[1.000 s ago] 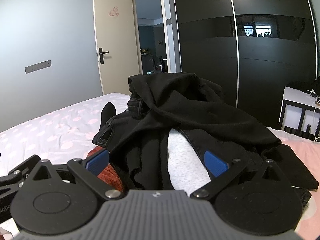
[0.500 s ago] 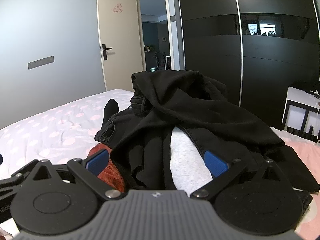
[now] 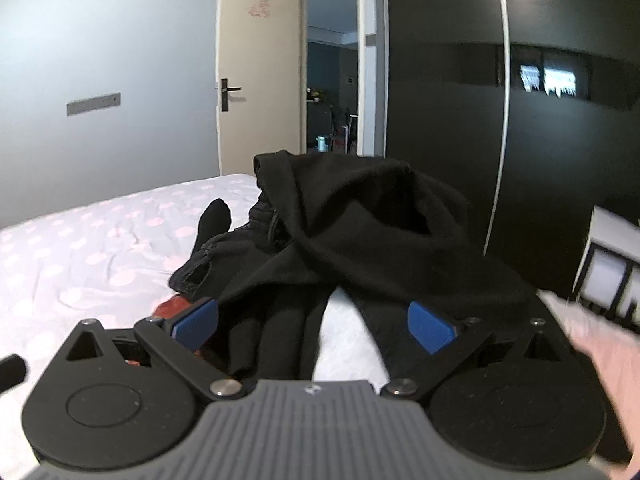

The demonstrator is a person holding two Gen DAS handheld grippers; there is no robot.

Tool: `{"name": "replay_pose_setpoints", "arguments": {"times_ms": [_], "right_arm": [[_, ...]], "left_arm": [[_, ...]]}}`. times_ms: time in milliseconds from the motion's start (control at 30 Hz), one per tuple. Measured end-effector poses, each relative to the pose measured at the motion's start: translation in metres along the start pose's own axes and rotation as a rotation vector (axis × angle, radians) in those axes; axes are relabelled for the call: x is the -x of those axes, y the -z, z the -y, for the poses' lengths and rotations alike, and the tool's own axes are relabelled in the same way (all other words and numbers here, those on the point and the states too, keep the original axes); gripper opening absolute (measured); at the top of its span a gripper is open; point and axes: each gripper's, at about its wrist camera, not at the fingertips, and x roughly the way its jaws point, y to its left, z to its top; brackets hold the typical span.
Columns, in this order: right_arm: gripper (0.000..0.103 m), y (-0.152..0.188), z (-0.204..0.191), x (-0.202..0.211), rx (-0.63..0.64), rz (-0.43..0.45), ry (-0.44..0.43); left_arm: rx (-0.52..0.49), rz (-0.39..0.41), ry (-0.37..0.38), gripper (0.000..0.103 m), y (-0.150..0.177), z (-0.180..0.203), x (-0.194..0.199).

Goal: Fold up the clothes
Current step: 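Grasp the black jeans with the left tool while the right tool grasps them too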

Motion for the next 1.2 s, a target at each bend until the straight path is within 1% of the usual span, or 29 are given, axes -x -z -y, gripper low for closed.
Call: {"name": "replay_pose_setpoints", "arguments": {"times_ms": [100, 167, 233, 300, 333, 367, 467, 500, 533, 633, 733, 800, 867, 933, 967, 1000, 1033, 1067, 1100, 1133, 1167, 1200], "right_arm": [[0.101, -0.012, 0.011, -0.018, 0.033, -0.004, 0.016], [0.101, -0.021, 0.022, -0.03, 0.031, -0.006, 0.036], [0.095, -0.03, 0.035, -0.043, 0.027, -0.006, 0.065], [0.087, -0.039, 0.05, -0.056, 0.026, -0.01, 0.098], [0.086, -0.043, 0.058, -0.065, 0.026, -0.015, 0.117], [0.086, -0.048, 0.066, -0.073, 0.027, -0.021, 0.136], [0.074, -0.06, 0.09, -0.103, 0.027, -0.051, 0.184], [0.073, -0.064, 0.097, -0.113, 0.026, -0.064, 0.197], [0.073, -0.067, 0.104, -0.123, 0.018, -0.073, 0.202], [0.073, -0.074, 0.119, -0.153, 0.007, -0.116, 0.181], [0.073, -0.074, 0.128, -0.181, -0.006, -0.164, 0.172], [0.072, -0.073, 0.133, -0.194, -0.013, -0.176, 0.169], [0.069, -0.073, 0.137, -0.206, -0.019, -0.187, 0.166], [0.064, -0.072, 0.139, -0.217, -0.019, -0.198, 0.163], [0.057, -0.072, 0.142, -0.22, -0.014, -0.201, 0.168], [0.047, -0.073, 0.143, -0.224, -0.01, -0.204, 0.177], [0.041, -0.074, 0.143, -0.228, -0.007, -0.209, 0.185], [0.026, -0.077, 0.144, -0.23, -0.008, -0.215, 0.191], [0.023, -0.079, 0.145, -0.231, -0.015, -0.219, 0.198], [0.021, -0.082, 0.146, -0.23, -0.02, -0.212, 0.212], [0.015, -0.086, 0.143, -0.227, -0.005, -0.192, 0.233], [0.011, -0.091, 0.141, -0.223, 0.01, -0.171, 0.255]], "left_arm": [[-0.04, -0.013, 0.037, 0.103, -0.02, 0.002, -0.017], [-0.032, -0.015, 0.089, 0.103, -0.037, 0.005, -0.032], [-0.021, -0.021, 0.144, 0.103, -0.055, 0.009, -0.047], [-0.022, -0.026, 0.2, 0.103, -0.074, 0.018, -0.067], [-0.025, -0.031, 0.224, 0.103, -0.082, 0.023, -0.077], [-0.022, -0.041, 0.251, 0.103, -0.09, 0.028, -0.089], [-0.003, -0.077, 0.33, 0.103, -0.111, 0.042, -0.128], [0.01, -0.089, 0.352, 0.103, -0.117, 0.046, -0.142], [0.029, -0.1, 0.372, 0.103, -0.122, 0.049, -0.154], [0.095, -0.135, 0.432, 0.103, -0.133, 0.055, -0.192], [0.139, -0.163, 0.458, 0.103, -0.142, 0.059, -0.224], [0.155, -0.184, 0.473, 0.103, -0.148, 0.061, -0.246], [0.155, -0.201, 0.472, 0.092, -0.153, 0.065, -0.263], [0.159, -0.228, 0.477, 0.067, -0.157, 0.067, -0.279], [0.167, -0.243, 0.484, 0.062, -0.155, 0.068, -0.284], [0.176, -0.256, 0.492, 0.05, -0.155, 0.069, -0.29], [0.186, -0.262, 0.501, 0.04, -0.156, 0.068, -0.293], [0.195, -0.268, 0.51, 0.038, -0.157, 0.068, -0.295], [0.2, -0.264, 0.508, 0.03, -0.159, 0.067, -0.296], [0.199, -0.25, 0.506, 0.024, -0.161, 0.066, -0.293], [0.198, -0.234, 0.504, 0.022, -0.164, 0.065, -0.29], [0.195, -0.218, 0.497, 0.017, -0.168, 0.062, -0.287]]}}
